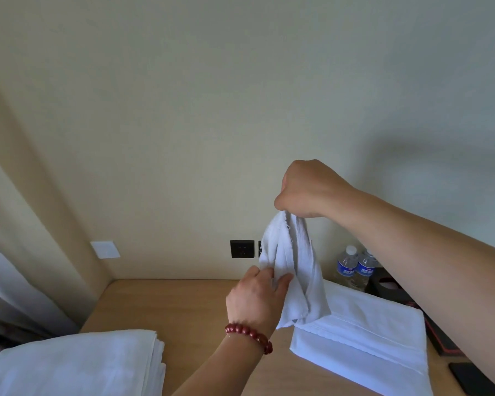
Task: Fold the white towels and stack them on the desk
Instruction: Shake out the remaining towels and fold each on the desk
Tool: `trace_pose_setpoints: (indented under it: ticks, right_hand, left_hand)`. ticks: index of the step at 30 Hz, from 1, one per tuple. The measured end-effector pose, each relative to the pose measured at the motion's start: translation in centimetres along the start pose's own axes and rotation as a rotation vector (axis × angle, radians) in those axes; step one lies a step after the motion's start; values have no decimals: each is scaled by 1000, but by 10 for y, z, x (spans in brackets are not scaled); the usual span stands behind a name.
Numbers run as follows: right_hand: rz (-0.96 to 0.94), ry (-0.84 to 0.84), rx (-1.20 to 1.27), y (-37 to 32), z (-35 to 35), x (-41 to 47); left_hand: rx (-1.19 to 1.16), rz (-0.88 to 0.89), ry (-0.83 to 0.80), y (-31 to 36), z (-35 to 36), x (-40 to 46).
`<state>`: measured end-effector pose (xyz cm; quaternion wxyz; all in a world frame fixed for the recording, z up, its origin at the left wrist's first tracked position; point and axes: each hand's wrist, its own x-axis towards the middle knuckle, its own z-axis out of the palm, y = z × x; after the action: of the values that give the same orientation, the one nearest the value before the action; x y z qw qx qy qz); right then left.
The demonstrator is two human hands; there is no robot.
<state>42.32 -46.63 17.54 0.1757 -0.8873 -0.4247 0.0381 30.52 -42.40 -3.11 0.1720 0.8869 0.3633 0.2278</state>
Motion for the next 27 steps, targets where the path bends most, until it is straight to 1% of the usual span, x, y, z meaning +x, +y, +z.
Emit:
trace_pose_setpoints:
  ticks: [2,6,8,10,13,16,19,21,24,25,27]
  right_hand:
    - [2,5,8,0,-2,-1]
    - [59,6,-11,11,-7,0]
    - [102,15,-4,20,-8,2]
    - [124,6,21,29,-7,4]
    - [119,-24,84,40,-5,6]
    - [123,-91,137,41,-2,4]
    - [95,-79,154,35,3,2]
    - [73,-70,145,31,2,2]
    - [58,-75,135,30,-2,2]
    - [57,-74,131,30,-3,1]
    - [58,-61,125,30,-5,1]
  left_hand:
    - [-53,2,67,3,5,-2]
    - [-174,-39,47,-7,6,4]
    - [-230,-33,72,-15,3,7]
    - [-276,16,107,-21,-2,5]
    - [-320,143,156,-34,-10,0]
    - [-375,163,134,-43,-17,4]
    - [-303,195,103,-44,-24,7]
    - [-238,170,86,-42,-26,8]
    - [-204,-3,-25,-38,-28,12]
    - [-212,-28,-42,-39,-27,13]
    - [-279,-12,-41,-40,-26,12]
